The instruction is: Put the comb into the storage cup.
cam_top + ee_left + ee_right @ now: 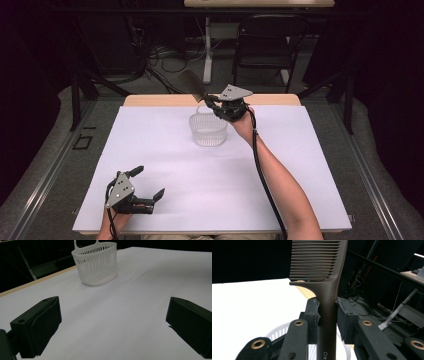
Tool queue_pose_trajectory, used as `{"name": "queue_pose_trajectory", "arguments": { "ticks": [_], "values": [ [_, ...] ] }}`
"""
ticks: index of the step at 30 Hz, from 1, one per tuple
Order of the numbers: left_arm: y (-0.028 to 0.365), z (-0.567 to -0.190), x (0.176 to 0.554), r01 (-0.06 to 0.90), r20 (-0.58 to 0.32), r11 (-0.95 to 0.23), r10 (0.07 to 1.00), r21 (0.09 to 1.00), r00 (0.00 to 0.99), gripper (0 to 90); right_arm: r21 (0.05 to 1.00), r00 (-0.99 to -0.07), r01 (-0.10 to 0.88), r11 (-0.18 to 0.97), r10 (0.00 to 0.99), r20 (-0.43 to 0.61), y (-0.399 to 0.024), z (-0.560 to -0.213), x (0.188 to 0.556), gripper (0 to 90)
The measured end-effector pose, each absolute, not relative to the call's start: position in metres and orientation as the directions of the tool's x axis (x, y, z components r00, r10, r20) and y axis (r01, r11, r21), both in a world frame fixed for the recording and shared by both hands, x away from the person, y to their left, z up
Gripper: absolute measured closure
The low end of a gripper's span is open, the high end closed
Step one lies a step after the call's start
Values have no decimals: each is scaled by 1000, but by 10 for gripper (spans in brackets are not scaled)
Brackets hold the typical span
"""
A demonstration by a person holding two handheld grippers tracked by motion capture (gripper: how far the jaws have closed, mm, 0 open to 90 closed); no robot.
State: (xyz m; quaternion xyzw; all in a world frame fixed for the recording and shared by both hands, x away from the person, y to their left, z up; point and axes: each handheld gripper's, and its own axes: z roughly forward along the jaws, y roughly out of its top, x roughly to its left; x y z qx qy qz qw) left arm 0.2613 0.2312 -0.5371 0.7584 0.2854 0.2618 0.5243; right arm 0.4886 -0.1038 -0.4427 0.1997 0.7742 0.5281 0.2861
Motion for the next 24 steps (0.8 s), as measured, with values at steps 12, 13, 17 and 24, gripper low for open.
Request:
{"name": "queue_pose_trajectory", "arguments": {
  "ticks": [12, 13, 17, 24],
  "values": [
    [231, -537, 261, 159, 96, -285, 708, 945, 700, 2, 920, -780, 10, 393, 579, -239, -94, -451, 491, 725],
    [232, -537, 262, 158, 97, -286, 708, 945, 700, 2, 916, -782, 7, 401, 574, -245, -93, -452, 491, 726],
    [231, -537, 261, 158, 96, -284, 708, 946, 700, 2, 917, -782, 14, 400, 575, -239, -93, -453, 491, 725],
    [231, -537, 261, 157, 97, -286, 706, 945, 702, 2, 910, -790, 20, 414, 565, -240, -92, -456, 493, 725]
  ]
}}
